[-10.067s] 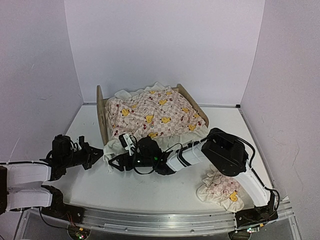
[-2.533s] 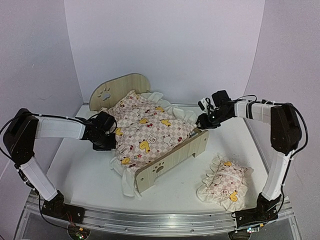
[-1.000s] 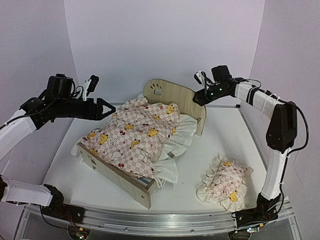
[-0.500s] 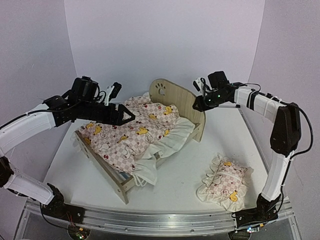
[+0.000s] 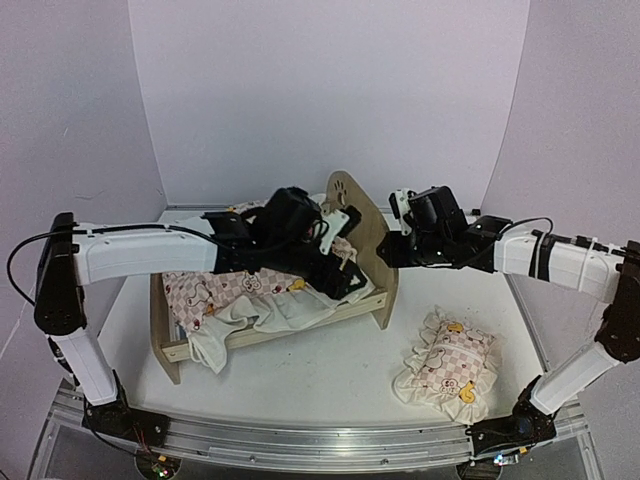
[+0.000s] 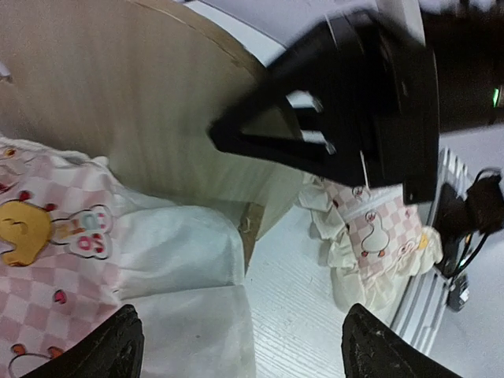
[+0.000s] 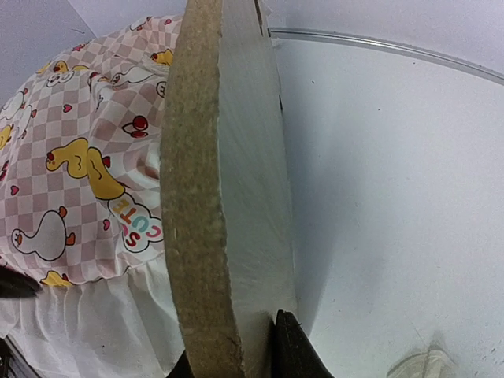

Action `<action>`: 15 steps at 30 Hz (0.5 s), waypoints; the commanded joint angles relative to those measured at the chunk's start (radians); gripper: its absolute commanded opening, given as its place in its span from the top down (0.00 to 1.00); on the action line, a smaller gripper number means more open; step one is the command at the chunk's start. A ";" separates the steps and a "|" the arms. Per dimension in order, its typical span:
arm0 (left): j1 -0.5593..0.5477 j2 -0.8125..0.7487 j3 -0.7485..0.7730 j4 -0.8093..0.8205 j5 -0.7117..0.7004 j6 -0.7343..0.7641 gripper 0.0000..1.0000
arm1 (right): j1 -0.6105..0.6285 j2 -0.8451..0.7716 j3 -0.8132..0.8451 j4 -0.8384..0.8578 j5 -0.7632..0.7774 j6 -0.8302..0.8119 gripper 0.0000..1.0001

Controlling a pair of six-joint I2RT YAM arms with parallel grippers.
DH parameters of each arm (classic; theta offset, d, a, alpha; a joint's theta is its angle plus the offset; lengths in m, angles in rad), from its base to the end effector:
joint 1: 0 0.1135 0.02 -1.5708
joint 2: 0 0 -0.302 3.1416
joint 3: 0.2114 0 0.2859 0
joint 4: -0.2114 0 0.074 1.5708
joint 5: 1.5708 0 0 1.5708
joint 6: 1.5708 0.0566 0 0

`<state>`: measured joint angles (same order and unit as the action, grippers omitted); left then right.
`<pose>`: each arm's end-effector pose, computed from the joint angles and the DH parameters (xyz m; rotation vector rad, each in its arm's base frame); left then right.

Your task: Set up the pet bed

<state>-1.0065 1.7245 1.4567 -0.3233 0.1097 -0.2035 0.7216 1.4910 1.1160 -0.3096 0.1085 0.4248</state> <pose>0.2407 -0.3919 0.3232 0.9494 2.0658 -0.7918 0.2885 0.2457 0.2856 -0.2810 2.2803 0.4863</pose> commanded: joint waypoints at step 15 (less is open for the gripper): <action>-0.113 0.206 0.123 0.034 -0.541 0.283 0.56 | -0.033 -0.083 0.001 0.098 -0.169 0.017 1.00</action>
<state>-1.1236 1.9598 1.5192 -0.3073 -0.2573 0.0597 0.6960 1.4727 1.1011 -0.3027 0.0639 0.3653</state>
